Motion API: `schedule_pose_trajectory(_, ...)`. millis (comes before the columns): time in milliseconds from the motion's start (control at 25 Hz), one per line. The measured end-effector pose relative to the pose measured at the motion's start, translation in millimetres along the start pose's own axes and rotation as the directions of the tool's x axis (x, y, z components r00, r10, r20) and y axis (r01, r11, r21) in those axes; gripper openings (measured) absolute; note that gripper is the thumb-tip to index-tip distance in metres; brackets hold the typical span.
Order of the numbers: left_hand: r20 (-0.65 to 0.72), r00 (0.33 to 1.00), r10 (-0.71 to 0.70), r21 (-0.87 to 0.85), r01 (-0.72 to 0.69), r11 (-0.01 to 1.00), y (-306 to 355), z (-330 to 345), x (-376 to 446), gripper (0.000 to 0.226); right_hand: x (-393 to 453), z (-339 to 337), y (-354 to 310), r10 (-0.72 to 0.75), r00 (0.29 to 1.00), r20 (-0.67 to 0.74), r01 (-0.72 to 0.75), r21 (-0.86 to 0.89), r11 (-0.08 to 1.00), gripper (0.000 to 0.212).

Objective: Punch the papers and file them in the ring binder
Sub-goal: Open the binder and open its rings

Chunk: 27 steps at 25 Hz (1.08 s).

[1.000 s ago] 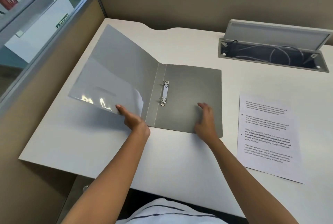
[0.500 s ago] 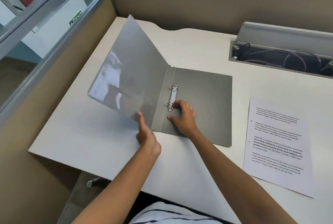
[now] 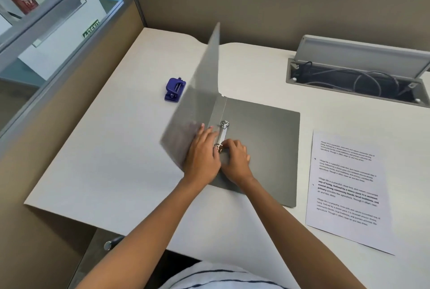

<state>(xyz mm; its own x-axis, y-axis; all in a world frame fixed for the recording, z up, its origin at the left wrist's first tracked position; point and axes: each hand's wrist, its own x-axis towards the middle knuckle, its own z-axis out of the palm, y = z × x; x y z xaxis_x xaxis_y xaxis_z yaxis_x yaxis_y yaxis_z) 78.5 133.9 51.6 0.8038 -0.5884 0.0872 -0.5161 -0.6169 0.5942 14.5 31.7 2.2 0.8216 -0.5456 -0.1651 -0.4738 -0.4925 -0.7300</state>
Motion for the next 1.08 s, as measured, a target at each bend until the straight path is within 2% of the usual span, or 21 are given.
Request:
schedule_pose_trajectory(80, 0.014, 0.999, 0.039, 0.243, -0.041, 0.969, -7, 6, -5, 0.053, -8, -2, 7, -0.002, 1.0, 0.015, 0.002, 0.012, 1.0, 0.042)
schedule_pose_trajectory(160, 0.077, 0.997, -0.018, 0.435, -0.017, 0.9, -15, 12, -10, 0.066, -14, -5, 13, -0.019, 0.999, 0.036, 0.018, 0.036, 0.999, 0.05)
schedule_pose_trajectory(280, 0.085, 0.992, -0.093, 0.539, 0.032, 0.841, -24, 18, -13, 0.079, -19, -7, 20, -0.042, 0.999, 0.033, 0.039, 0.072, 0.997, 0.053)
schedule_pose_trajectory(560, 0.111, 0.982, -0.151, 0.519, 0.073, 0.852, -39, 23, -5, 0.091, -24, -9, 21, -0.055, 0.998, 0.029, 0.051, 0.12, 0.991, 0.057)
schedule_pose_trajectory(720, 0.166, 0.965, -0.205, 0.482, 0.102, 0.87, -44, 23, -3, 0.082, -24, -12, 18, -0.058, 0.997, 0.045, 0.052, 0.13, 0.99, 0.058)
schedule_pose_trajectory(880, 0.165, 0.963, -0.212, 0.404, 0.13, 0.905, -46, 21, -4, 0.08, -24, -15, 20, -0.074, 0.996, 0.047, 0.064, 0.194, 0.979, 0.057)
schedule_pose_trajectory(1080, 0.184, 0.963, -0.2, 0.42, 0.107, 0.901, -46, 18, 0, 0.073, -22, -19, 26, -0.102, 0.991, 0.082, 0.082, 0.227, 0.971, 0.059)
